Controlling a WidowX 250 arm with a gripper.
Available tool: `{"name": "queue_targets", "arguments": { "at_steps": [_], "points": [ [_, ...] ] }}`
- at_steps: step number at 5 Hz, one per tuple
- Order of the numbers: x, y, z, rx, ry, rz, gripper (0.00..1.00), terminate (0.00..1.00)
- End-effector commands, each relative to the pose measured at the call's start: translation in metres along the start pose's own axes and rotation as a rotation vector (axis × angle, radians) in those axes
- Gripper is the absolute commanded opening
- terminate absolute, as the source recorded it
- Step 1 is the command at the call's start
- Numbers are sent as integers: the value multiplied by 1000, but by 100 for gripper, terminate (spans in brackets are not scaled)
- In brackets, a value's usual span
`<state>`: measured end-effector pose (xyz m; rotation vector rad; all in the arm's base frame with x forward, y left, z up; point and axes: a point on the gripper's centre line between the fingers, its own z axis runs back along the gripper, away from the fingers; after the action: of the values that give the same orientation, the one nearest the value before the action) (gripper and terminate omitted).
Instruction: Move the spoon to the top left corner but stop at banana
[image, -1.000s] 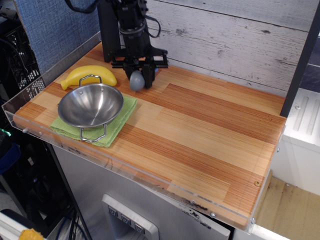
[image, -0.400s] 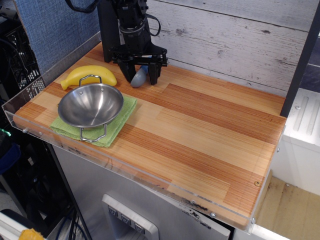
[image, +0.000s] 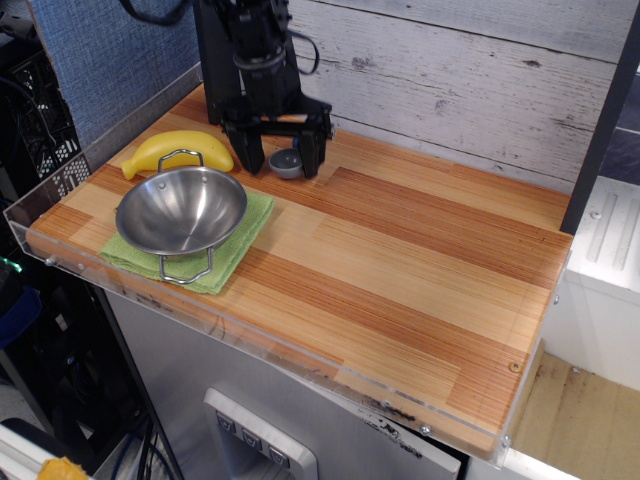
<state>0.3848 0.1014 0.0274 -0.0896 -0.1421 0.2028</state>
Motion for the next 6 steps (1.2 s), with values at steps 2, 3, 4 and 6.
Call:
{"name": "queue_targets", "arguments": {
  "at_steps": [2, 3, 4, 6],
  "points": [
    [7, -20, 119, -2, -206, -52, 100, 0],
    [-1, -35, 143, 14, -201, -86, 100, 0],
    [-11, -45, 156, 20, -168, -107, 100, 0],
    [-20, -46, 170, 44, -153, -147, 100, 0]
  ]
}}
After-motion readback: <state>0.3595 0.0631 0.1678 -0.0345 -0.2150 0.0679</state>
